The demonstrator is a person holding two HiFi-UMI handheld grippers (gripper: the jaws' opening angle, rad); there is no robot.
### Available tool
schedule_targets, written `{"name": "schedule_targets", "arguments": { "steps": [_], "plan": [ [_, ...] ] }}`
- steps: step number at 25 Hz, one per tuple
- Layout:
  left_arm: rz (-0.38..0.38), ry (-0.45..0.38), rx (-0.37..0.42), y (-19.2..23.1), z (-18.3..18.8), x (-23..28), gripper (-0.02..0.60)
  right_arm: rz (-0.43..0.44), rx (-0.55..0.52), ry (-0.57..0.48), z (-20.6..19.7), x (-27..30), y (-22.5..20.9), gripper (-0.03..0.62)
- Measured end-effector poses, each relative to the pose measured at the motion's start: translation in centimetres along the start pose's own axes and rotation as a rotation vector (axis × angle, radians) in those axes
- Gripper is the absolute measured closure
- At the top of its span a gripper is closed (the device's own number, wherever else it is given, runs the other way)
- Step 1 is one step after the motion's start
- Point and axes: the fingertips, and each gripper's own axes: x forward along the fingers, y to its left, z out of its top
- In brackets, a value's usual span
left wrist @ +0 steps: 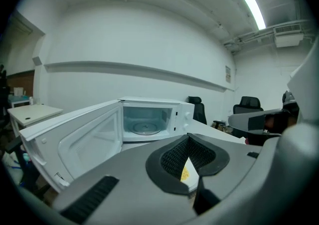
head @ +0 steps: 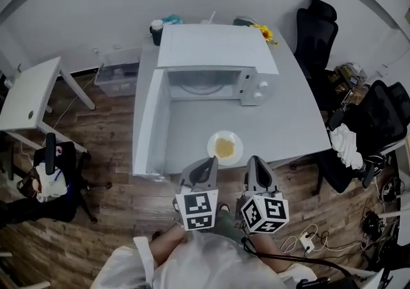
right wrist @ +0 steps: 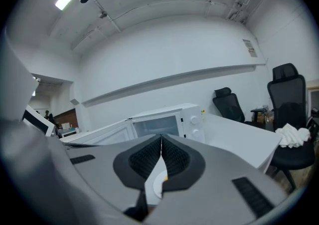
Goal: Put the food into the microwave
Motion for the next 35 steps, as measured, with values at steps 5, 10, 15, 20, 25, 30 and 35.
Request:
{"name": "schedule_targets", "arguments": {
  "steps": [5, 10, 15, 20, 25, 30, 35],
  "plan": [
    [0.092, -0.009, -0.048, -0.4, 0.2, 0.5, 0.293, 0.133, -0.040, 0.052, 0.4, 2.3, -0.2, 0.576],
    [0.136, 0.000, -0.084, -1.9, -0.4, 1.4, 0.294, 0.215, -0.030, 0.084, 0.1, 3.8, -1.5, 0.576],
    [0.128, 0.004, -0.104, -2.1, -1.6, 2.4, 0.295, 0.246, 0.018, 0.106, -1.5, 5.1, -2.6, 0.574],
    [0.076, 0.057, -0.142, -2.1, -3.8, 4.6, 0.295, 0.249, 0.030, 0.140, -3.7, 6.9, -3.6, 0.574],
    [0.100, 0.111, -0.153, -0.6, -6.4, 7.0, 0.295, 0.233, 0.050, 0.183, -6.6, 9.0, -4.9, 0.568],
    [0.110, 0.167, -0.174, 0.6, -9.9, 9.4, 0.294, 0.214, 0.083, 0.232, -10.2, 11.0, -6.6, 0.484],
    [0.112, 0.208, -0.238, 1.5, -13.3, 11.3, 0.293, 0.199, 0.103, 0.284, -14.2, 12.6, -8.7, 0.465]
  ]
}}
